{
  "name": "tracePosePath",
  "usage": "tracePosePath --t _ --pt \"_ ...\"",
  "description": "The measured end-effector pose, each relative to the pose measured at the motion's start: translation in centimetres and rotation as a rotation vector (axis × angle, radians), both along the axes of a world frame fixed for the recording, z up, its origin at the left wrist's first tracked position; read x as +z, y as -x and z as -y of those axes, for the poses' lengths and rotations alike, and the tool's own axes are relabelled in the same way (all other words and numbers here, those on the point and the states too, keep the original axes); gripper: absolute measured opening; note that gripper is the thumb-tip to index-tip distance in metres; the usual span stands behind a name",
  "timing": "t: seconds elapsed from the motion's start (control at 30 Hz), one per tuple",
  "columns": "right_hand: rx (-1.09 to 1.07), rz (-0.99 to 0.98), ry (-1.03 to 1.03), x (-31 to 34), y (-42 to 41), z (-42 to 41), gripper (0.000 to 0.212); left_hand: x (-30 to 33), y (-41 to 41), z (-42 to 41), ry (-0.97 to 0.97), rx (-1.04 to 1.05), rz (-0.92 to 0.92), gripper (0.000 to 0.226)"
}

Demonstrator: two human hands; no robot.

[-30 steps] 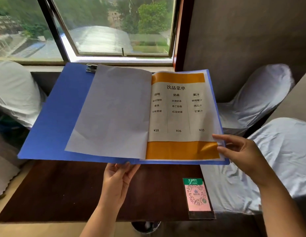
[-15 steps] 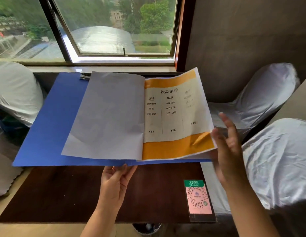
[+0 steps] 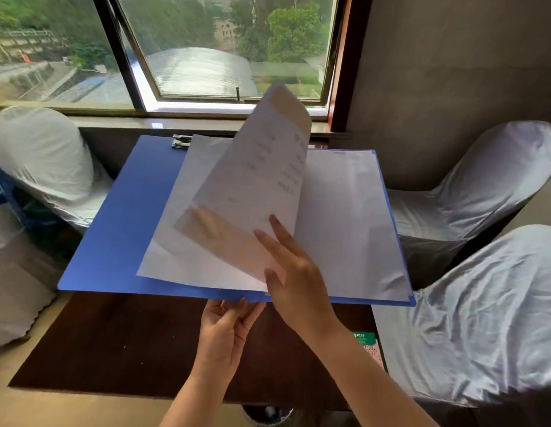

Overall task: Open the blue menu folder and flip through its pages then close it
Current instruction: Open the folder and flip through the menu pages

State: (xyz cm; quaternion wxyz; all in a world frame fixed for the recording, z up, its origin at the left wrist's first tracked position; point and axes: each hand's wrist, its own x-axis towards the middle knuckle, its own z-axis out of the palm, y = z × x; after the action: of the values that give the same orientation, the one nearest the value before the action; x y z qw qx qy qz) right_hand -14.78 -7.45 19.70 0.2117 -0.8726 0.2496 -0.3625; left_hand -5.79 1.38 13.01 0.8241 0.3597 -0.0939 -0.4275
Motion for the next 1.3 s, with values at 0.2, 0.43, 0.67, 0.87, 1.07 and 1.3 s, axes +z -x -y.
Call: tracePosePath --t 0.2,0.43,0.67,0.87,1.07,1.3 --pt "-0.087 -0.244 -0.024 -1.5 -0.6 0.9 0.077 -0.1 0.1 -0.3 -0.003 -0.011 0.002 0.035" --pt "-0.001 -0.294 0.004 -0.8 0.4 1.6 0.041 -0.2 0.1 0.0 0.007 -0.015 -0.005 0.034" --pt "-0.530 -0.138 -0.028 0.8 9.2 6.2 0.062 -0.4 -0.6 -0.1 0.030 -0.018 -0.043 0.032" --pt "-0.100 0.059 -0.857 1.0 15.5 9.0 0.048 -0.4 -1.0 0.2 0.017 -0.012 -0.024 0.033" --pt "-0.102 0.110 -0.736 1.0 15.8 9.2 0.037 -0.7 -1.1 0.3 0.022 -0.005 -0.015 0.032" --pt "-0.261 0.126 -0.391 1.2 13.8 8.1 0.032 -0.6 -1.4 0.1 0.040 0.003 0.003 0.035"
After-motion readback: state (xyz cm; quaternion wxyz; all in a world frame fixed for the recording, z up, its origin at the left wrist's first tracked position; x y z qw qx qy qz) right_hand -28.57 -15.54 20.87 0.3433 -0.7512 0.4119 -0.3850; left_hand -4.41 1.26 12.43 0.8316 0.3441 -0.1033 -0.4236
